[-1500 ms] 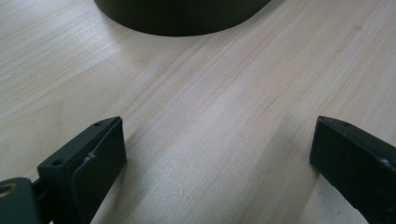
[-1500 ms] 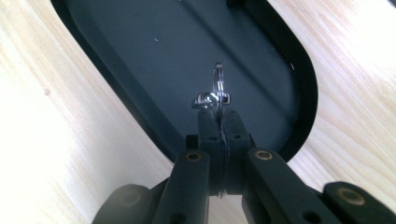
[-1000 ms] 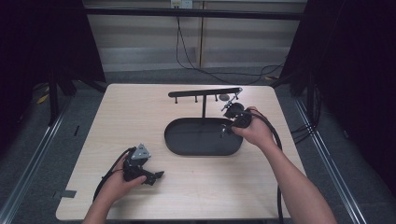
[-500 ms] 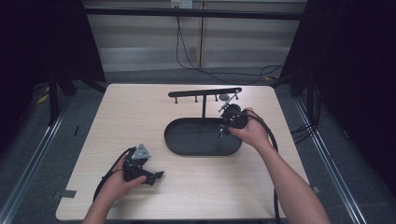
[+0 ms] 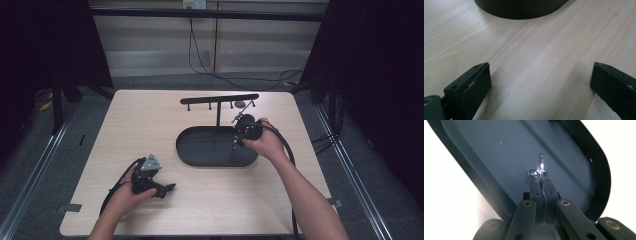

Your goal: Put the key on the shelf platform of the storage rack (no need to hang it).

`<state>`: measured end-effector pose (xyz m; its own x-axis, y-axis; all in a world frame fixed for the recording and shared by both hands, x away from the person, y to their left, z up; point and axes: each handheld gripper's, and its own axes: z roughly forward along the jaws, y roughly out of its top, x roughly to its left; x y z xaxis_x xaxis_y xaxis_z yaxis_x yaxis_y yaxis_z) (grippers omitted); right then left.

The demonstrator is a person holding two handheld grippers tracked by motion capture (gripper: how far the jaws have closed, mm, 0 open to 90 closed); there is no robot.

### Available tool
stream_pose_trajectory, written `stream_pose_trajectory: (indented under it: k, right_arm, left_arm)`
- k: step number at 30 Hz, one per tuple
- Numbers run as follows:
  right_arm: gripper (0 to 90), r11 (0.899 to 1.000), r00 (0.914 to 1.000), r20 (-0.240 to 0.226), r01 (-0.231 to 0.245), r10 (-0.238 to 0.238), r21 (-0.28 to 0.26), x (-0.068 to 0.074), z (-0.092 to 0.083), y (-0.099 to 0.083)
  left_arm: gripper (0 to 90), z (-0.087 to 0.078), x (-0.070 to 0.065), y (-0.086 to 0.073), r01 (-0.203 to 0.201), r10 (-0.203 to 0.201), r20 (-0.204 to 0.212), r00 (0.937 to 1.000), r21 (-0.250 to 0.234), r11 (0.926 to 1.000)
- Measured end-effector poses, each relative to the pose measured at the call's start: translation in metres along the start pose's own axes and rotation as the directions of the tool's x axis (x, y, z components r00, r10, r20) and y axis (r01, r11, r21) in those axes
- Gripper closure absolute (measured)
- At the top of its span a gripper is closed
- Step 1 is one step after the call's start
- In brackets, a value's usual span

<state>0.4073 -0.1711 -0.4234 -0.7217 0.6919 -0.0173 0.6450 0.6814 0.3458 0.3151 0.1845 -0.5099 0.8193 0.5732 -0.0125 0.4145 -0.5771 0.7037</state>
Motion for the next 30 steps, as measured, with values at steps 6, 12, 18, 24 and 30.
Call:
stream_pose_trajectory:
  k: [6, 12, 18, 24, 30]
  right_arm:
    - [89.5, 1.000, 1.0000, -0.002, -0.006, 0.006, -0.002, 0.002, 0.005, -0.001]
    - [89.5, 1.000, 1.0000, -0.005, -0.006, 0.006, -0.001, 0.002, 0.008, -0.002]
    - [89.4, 1.000, 1.0000, 0.000, -0.003, 0.003, -0.006, 0.002, 0.008, -0.002]
    - [89.3, 1.000, 1.0000, -0.001, -0.005, 0.005, -0.005, 0.001, 0.009, -0.002]
    - [89.2, 1.000, 1.0000, 0.006, 0.004, -0.004, 0.004, 0.000, 0.012, -0.004]
  left_arm:
    - [3.1, 0.000, 0.000, 0.000, 0.001, -0.001, 0.003, 1.0000, 0.001, 1.0000]
    - [3.1, 0.000, 0.000, 0.000, -0.001, 0.001, 0.002, 1.0000, 0.001, 1.0000]
    - [3.1, 0.000, 0.000, 0.000, 0.001, -0.001, 0.002, 1.0000, 0.000, 1.0000]
    - [3.1, 0.000, 0.000, 0.000, 0.001, -0.001, 0.004, 1.0000, 0.000, 1.0000]
    - [3.1, 0.000, 0.000, 0.000, 0.000, 0.000, 0.002, 1.0000, 0.000, 1.0000]
